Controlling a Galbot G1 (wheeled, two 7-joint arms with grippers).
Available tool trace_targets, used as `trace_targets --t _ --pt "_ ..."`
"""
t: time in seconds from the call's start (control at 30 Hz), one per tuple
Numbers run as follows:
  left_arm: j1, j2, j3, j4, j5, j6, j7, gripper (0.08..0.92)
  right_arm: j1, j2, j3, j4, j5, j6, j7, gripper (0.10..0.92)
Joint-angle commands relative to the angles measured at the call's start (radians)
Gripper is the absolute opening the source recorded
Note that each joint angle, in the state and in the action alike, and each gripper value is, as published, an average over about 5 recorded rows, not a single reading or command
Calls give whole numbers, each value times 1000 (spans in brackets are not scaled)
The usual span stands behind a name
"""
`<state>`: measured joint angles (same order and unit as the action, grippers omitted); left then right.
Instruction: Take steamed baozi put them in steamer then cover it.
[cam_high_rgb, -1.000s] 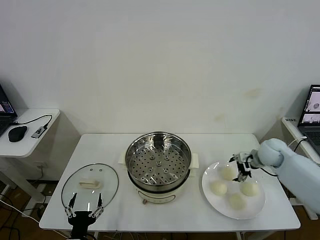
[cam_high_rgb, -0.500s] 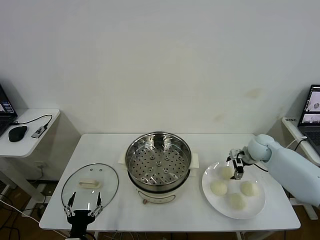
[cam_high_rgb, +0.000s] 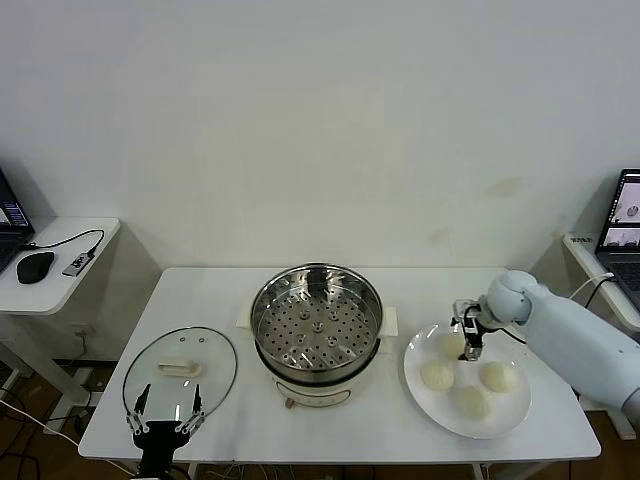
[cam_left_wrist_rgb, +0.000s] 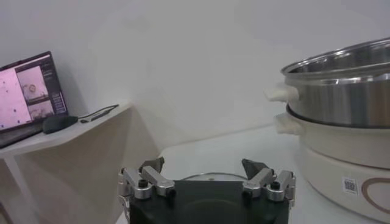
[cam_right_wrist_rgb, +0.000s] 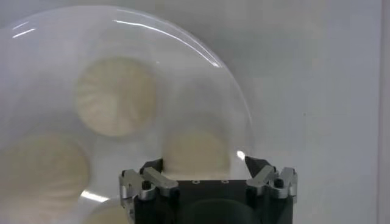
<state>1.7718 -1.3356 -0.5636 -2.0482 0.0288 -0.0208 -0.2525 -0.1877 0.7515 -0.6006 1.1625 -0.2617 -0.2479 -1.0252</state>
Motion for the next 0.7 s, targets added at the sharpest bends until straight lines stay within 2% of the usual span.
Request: trace_targets --t 0.03,0.37,0.7 --pt "2 0 -1 -3 2 -1 -1 823 2 8 -7 -10 -4 -4 2 739" --pt "3 3 -3 -7 3 -1 -2 823 1 -13 -8 21 7 -7 -3 627" --pt "3 13 -6 -12 0 1 -1 823 97 -136 -81 157 102 -11 -17 611"
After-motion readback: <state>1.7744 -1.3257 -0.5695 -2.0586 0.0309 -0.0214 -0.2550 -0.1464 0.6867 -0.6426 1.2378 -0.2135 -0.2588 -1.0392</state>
